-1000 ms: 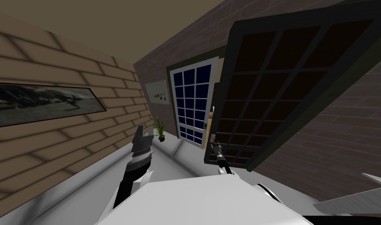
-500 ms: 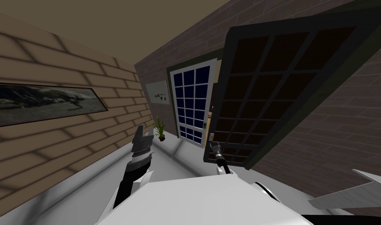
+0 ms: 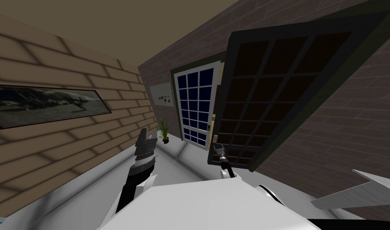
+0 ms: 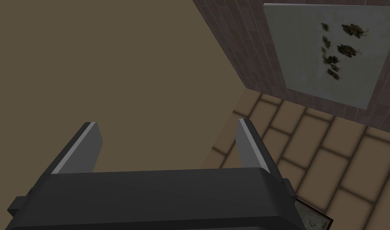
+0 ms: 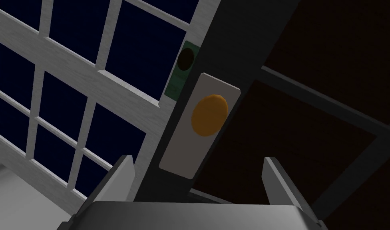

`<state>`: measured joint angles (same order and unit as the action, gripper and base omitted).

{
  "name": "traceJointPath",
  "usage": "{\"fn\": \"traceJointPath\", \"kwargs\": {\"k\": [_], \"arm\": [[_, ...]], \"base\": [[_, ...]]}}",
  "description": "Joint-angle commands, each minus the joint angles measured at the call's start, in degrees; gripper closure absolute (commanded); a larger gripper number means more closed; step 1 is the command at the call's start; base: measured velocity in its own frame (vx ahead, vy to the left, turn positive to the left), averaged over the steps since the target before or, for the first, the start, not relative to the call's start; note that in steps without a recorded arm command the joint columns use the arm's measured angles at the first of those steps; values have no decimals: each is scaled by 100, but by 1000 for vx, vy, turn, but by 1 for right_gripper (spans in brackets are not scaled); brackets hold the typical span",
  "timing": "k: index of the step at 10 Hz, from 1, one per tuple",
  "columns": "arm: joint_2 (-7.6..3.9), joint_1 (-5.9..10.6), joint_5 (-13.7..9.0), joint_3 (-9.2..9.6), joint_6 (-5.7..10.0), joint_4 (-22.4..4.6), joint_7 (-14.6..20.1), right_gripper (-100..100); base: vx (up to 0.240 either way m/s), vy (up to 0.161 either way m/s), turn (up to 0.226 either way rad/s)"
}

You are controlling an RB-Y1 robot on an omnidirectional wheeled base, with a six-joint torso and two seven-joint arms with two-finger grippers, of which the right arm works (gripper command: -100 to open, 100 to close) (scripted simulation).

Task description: Pull the door open

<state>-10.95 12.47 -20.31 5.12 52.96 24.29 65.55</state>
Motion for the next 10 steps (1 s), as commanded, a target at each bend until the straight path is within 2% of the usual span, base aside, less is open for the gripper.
{"fn": "traceJointPath", "kwargs": {"k": [1,3,4,9,10], "arm": [[29,17,-68,49,-26,32,286,-100],[48,40,-109,79,-33,26,575,-100],[48,40,-109,79,-33,26,602,-100],[115,122,-252,184,-57,6,1415,-100],[115,122,-252,184,-57,6,1442,-100]], "base": [[-60,-21,-2],[-38,-19,-2],[-29,-17,0],[-37,-21,-3],[-25,-18,1]]}}
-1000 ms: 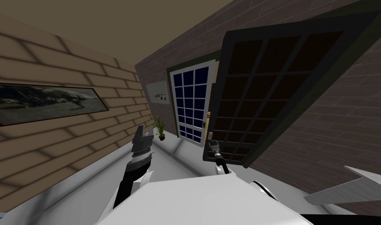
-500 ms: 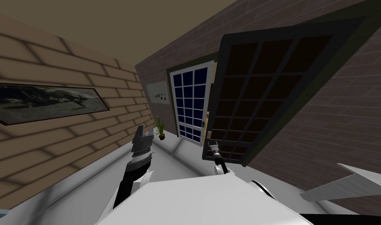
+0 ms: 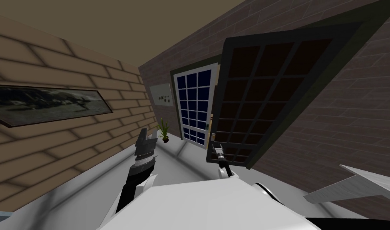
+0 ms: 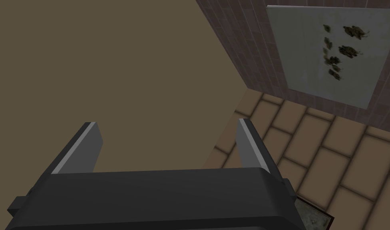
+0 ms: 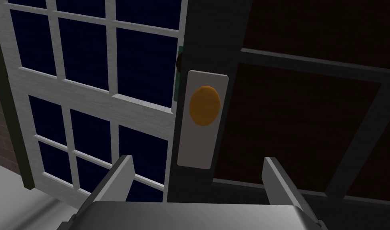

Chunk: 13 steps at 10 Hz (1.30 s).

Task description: Pull the door open

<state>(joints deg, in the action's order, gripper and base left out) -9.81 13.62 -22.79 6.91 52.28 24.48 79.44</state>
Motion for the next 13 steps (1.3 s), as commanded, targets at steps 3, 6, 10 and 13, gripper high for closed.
{"fn": "traceJointPath", "kwargs": {"k": [3,6,10,13], "arm": [[36,48,-79,59,-2,-23,484,-100],[48,59,-105,79,-11,-18,621,-100],[-301,-117,-173,11,96,-74,975,-100],[-402,-168,-192,-9,127,-232,1070,-100]], "base": [[-31,-24,-3],[-25,-19,-1],[126,62,108],[165,9,61]]}}
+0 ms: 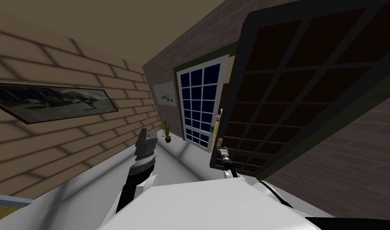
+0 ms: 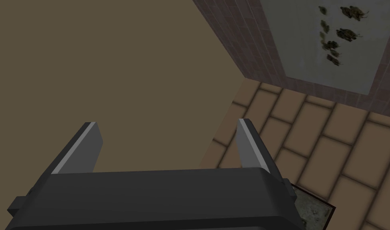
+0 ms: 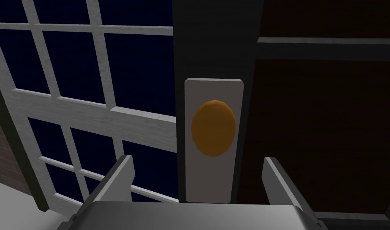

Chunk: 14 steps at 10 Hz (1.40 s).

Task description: Pull the door open

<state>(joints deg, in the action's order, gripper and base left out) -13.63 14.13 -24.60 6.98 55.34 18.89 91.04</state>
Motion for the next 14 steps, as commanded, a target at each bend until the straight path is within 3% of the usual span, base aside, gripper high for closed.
{"fn": "traceJointPath", "kwargs": {"k": [1,2,3,5,6,8,9,14], "arm": [[-20,-219,-11,-16,-179,286,-91,-100],[-20,-219,-11,-16,-179,270,-91,-100],[-210,-316,-47,-54,-122,442,87,-100],[-210,-316,-47,-54,-122,442,87,-100],[-350,-387,-74,-81,-80,421,218,-100],[-376,-436,-76,-84,-119,496,215,-100],[-376,-436,-76,-84,-119,496,215,100],[-376,-436,-76,-84,-119,496,215,100]], "base": [[0,0,0],[-23,0,2],[108,9,162],[117,-6,49],[137,5,103],[129,-18,52],[-17,6,-16],[-12,0,3]]}}
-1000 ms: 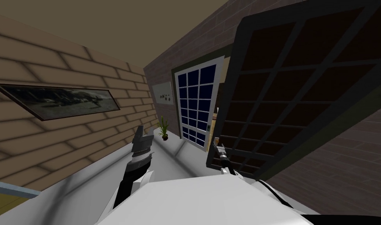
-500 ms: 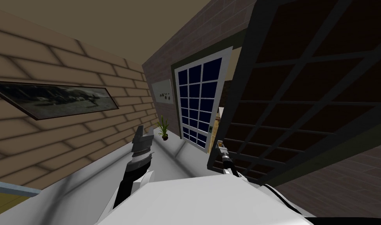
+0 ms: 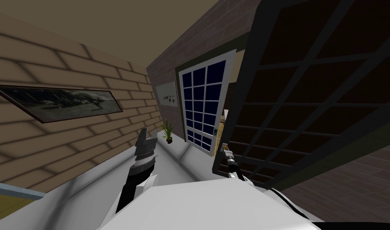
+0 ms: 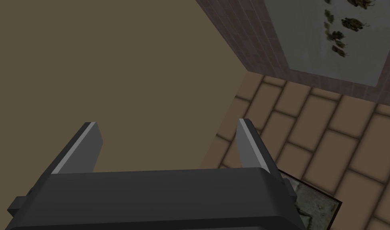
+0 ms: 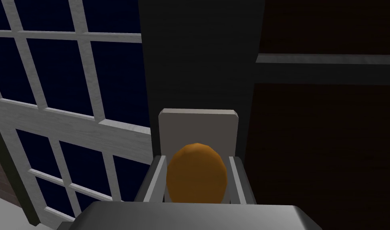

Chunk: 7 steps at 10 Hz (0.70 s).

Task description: Pull the door open

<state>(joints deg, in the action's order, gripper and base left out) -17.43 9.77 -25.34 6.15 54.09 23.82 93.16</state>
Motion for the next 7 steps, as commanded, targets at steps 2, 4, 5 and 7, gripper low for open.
{"fn": "traceJointPath", "kwargs": {"k": [2,4,5,7], "arm": [[-77,-48,99,162,62,30,188,100],[-141,-88,181,297,113,56,345,100],[-191,-119,245,402,153,76,467,100],[-264,-165,338,555,211,104,644,100]], "base": [[-164,-40,89],[-240,-41,82],[-256,-36,90],[-260,-35,74]]}}
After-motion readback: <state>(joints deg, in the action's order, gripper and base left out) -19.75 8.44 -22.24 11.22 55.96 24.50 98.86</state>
